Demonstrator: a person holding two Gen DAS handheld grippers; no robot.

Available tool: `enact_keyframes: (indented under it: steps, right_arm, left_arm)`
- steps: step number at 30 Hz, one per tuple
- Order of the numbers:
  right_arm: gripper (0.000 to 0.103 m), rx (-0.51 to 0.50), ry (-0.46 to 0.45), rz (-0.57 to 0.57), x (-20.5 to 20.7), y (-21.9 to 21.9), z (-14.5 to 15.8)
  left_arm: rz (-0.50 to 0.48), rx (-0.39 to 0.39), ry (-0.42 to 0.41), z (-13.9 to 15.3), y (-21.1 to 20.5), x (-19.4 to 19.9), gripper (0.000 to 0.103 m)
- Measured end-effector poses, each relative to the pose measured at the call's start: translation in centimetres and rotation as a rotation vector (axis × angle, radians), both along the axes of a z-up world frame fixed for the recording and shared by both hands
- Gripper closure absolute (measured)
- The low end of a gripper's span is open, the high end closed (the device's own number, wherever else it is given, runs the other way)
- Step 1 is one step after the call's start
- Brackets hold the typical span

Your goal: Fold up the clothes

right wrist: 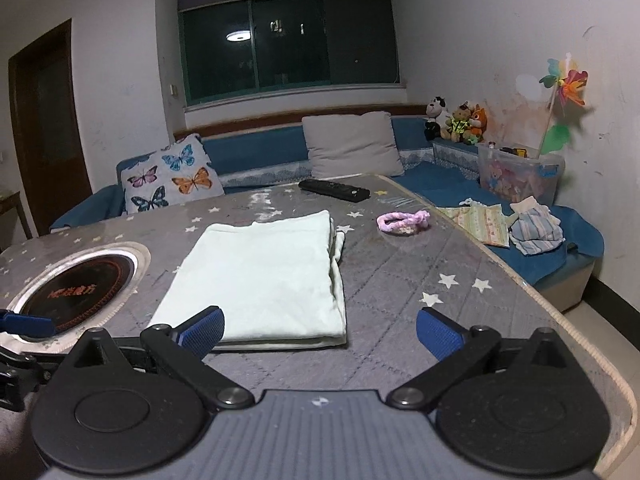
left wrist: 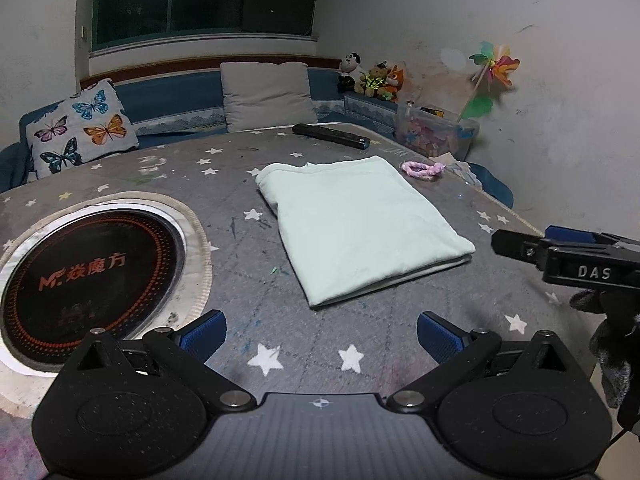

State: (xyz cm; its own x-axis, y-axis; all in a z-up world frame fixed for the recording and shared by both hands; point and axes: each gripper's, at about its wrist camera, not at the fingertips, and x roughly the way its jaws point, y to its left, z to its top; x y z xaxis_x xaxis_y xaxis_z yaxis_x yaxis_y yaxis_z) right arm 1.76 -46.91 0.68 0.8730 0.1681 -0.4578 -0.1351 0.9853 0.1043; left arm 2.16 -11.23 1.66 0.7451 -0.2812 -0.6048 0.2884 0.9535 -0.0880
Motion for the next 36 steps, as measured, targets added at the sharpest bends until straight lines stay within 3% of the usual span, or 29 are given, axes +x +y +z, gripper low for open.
enact_keyframes:
  steps: [5,19,36]
  right_arm:
    - [0.0,0.017,-0.017,-0.012,-1.0,0.4,-0.1]
    - [0.0,0.021,0.043,-0.021,-2.0,1.2,-1.3]
    - [0.0,0.007,0.091,-0.041,-1.3,1.1,-2.3]
  left_arm:
    - [0.0,-0.002,0.001,-0.1,0.2,-0.6,0.0]
    - [-0.022,-0.01,0.026,-0.6,-0.1,-1.3,0.0]
    - [-0.034,0.012,0.069,-1.5,-1.2,-0.8,0.0]
